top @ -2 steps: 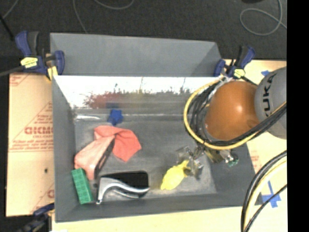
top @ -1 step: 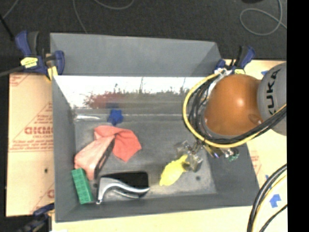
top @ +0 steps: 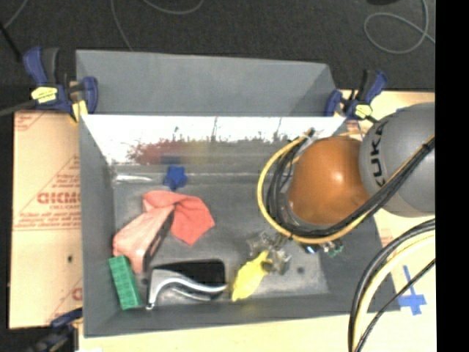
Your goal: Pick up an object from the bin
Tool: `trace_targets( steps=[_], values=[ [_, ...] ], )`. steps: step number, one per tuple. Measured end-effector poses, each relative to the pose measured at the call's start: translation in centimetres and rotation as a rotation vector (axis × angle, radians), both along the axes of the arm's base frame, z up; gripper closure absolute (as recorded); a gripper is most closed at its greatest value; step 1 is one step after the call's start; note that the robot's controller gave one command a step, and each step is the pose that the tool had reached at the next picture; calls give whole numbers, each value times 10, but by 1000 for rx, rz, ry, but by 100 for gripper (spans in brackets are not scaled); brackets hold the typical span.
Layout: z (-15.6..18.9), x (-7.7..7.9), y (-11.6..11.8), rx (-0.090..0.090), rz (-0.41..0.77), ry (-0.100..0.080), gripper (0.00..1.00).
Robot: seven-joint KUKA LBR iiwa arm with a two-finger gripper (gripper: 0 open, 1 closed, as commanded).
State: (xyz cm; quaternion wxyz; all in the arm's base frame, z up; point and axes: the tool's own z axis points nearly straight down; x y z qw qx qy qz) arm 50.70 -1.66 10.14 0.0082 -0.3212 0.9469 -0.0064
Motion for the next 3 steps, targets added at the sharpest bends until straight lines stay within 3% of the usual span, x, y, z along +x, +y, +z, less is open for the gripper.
trace_targets(
  steps=[1, 2, 3],
  values=[
    [-35, 2, 7, 0, 77, 0, 100],
    [-2, 12, 44, -7, 241, 9, 100],
    [46, 10, 61, -3, 366, 4, 100]
  ],
)
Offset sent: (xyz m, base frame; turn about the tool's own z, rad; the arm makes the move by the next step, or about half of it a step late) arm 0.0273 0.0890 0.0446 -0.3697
